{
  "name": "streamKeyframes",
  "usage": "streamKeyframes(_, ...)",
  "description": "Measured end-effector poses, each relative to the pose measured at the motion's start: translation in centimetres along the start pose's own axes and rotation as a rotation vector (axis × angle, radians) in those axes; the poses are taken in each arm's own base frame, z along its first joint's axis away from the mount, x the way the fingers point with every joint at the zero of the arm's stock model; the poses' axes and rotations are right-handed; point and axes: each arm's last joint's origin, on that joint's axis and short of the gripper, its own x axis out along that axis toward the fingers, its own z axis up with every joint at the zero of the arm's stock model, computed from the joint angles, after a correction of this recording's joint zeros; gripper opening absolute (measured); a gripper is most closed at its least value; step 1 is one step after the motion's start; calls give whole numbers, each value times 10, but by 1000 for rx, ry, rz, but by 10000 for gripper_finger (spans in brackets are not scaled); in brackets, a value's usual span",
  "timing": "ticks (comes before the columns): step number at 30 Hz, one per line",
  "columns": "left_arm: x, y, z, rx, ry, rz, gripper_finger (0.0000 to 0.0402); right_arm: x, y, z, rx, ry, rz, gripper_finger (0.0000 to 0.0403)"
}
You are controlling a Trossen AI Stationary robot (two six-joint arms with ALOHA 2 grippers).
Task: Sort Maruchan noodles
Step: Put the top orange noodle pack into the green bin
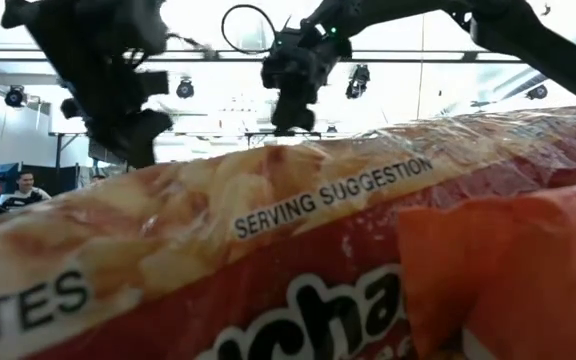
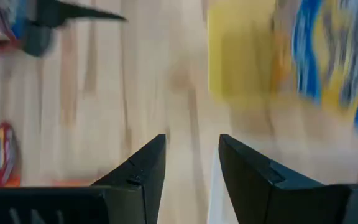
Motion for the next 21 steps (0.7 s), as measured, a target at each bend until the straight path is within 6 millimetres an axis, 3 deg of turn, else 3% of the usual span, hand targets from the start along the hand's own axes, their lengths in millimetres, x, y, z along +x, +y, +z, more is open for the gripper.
streamKeyframes(5,-4,-14,20,76,-55,-178,196,-22,16,-20,118,170,11,137)
streamKeyframes(10,-9,-27,34,137,-105,-381,196,-53,41,-36,137,176,-86,137)
streamKeyframes(15,-14,-36,41,171,-141,-545,196,-75,75,-75,180,149,-211,137)
streamKeyframes(18,-15,-38,45,178,-176,-574,196,-77,94,-101,204,20,-243,137)
streamKeyframes(21,-17,-43,49,168,-208,-635,196,-65,110,-130,256,-82,-218,137)
